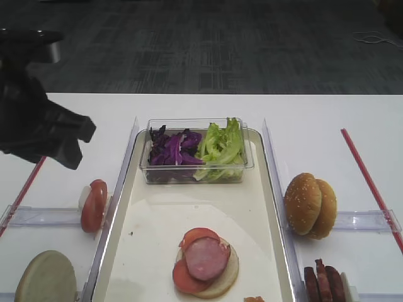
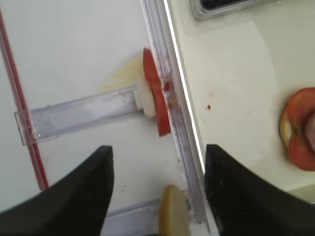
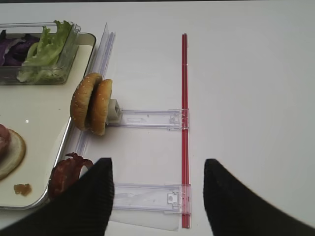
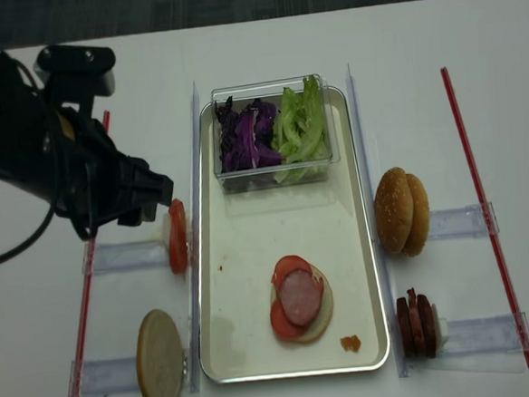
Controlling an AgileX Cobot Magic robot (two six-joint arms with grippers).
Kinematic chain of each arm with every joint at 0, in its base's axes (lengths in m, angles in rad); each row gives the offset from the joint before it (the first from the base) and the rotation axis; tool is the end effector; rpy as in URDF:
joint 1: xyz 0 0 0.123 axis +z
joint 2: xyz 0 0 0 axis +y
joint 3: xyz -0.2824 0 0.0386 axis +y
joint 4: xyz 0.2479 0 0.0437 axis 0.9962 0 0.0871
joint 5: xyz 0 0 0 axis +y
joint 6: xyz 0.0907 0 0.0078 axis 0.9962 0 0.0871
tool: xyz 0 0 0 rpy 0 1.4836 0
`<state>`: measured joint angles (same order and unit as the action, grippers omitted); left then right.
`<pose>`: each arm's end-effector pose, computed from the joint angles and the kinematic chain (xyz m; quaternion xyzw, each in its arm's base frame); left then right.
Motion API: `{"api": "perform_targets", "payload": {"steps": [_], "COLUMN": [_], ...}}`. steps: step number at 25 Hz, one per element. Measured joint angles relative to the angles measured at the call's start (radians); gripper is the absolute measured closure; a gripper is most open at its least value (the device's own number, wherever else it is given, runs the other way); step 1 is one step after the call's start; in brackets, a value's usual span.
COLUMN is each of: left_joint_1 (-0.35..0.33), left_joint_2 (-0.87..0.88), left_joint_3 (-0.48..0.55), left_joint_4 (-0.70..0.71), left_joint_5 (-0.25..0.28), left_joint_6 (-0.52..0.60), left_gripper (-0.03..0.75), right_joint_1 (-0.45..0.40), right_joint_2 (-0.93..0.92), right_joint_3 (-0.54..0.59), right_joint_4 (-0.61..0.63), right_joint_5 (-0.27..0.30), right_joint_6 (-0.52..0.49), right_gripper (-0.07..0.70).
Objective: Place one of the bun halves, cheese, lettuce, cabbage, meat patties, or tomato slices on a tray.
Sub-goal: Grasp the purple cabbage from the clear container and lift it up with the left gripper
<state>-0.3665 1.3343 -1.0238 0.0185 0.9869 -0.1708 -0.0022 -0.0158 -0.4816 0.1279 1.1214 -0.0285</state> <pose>0.2365 -0.0893 0.2872 0.0997 0.9787 -0.0394 0.1751 -0.0081 0.0105 0.2677 -0.0157 0.8674 0.0562 0.4942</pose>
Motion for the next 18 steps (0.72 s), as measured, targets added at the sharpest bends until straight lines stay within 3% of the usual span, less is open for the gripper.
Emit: {"api": "perform_targets", "payload": {"steps": [12,18], "left_joint_1": [-0.033,-0.031], "left_joint_2": [0.217,0.334], "left_joint_3": [-0.199,-0.285], "left_joint_4": [0.014,0.014], "left_joint_5": [-0.005,0.030], "left_joint_6": [-0.124,-0.132], "left_gripper": [0.295,0.295], "right_joint_1": [0.000,0.000], "right_joint_2": [0.000,0.000], "right_joint_3": [0.000,0.000], "right_joint_4": [0.000,0.000], "right_joint_5": [0.000,0.000], "right_joint_6": [0.000,0.000], "right_gripper": [0.215,0.215]}}
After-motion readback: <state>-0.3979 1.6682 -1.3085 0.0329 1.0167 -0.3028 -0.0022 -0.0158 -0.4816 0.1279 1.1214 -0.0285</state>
